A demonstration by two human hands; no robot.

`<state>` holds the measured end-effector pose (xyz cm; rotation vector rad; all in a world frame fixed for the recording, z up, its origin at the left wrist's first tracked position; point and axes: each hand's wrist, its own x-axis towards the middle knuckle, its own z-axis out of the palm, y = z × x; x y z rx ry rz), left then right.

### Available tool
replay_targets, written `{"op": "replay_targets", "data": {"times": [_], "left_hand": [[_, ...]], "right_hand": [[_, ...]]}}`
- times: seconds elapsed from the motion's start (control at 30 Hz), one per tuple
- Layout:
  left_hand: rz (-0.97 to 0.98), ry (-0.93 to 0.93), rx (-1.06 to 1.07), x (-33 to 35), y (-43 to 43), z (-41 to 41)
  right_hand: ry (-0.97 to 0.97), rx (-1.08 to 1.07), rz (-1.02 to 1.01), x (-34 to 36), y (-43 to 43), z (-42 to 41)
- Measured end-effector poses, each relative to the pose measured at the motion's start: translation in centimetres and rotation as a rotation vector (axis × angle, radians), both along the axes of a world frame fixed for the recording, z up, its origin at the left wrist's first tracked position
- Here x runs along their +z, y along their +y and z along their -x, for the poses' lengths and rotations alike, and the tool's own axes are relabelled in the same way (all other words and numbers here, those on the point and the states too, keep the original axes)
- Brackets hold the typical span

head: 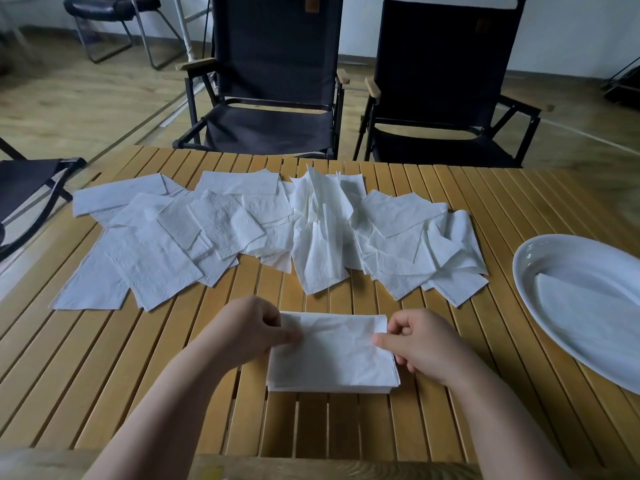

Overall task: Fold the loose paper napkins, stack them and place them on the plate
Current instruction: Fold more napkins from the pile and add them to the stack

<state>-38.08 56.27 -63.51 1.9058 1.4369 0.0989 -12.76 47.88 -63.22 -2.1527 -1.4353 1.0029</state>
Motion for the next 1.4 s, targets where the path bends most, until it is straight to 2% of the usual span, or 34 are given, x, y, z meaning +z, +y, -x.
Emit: {"op": "replay_targets", "data": {"times": [0.2, 0.33, 0.43, 0.57, 0.87, 1.0, 1.2, 1.4], "left_hand": [[-0.048, 0.081, -0.011, -0.1, 0.2, -0.1], [-0.234, 0.075, 0.103, -0.4, 0.5, -0.1], [-0.380, -0.047, 0.156, -0.7, 1.1, -0.9], [-0.420, -0.054, 0.012, -1.7, 1.8, -2.3], [-0.462, -0.036, -0.160, -3.3, 2.1, -2.3], [-0.460, -0.051, -0.148, -3.1, 2.0, -2.4], [-0.541, -0.258, -0.054, -1.6, 1.6, -2.0], [-0.614, -0.374, -0.055, 0.2, 0.6, -2.0]], "right_hand": [[-0.099, -0.036, -0.012, -0.4, 0.3, 0.2], [-0.167, -0.123, -0.308, -0.6, 1.2, 1.1], [-0.178, -0.037, -0.487, -1.2, 2.2, 2.5], [-0.205, 0.077, -0.489, -2.3, 2.6, 3.8], [-0.210, 0.079, -0.421, -3.3, 2.6, 4.2], [-0.186, 0.064, -0.432, -3.2, 2.5, 4.3], [-0.164, 0.027, -0.432, -2.8, 2.3, 4.1], [-0.117, 0.000, -0.455, -2.4, 2.1, 4.1]]}}
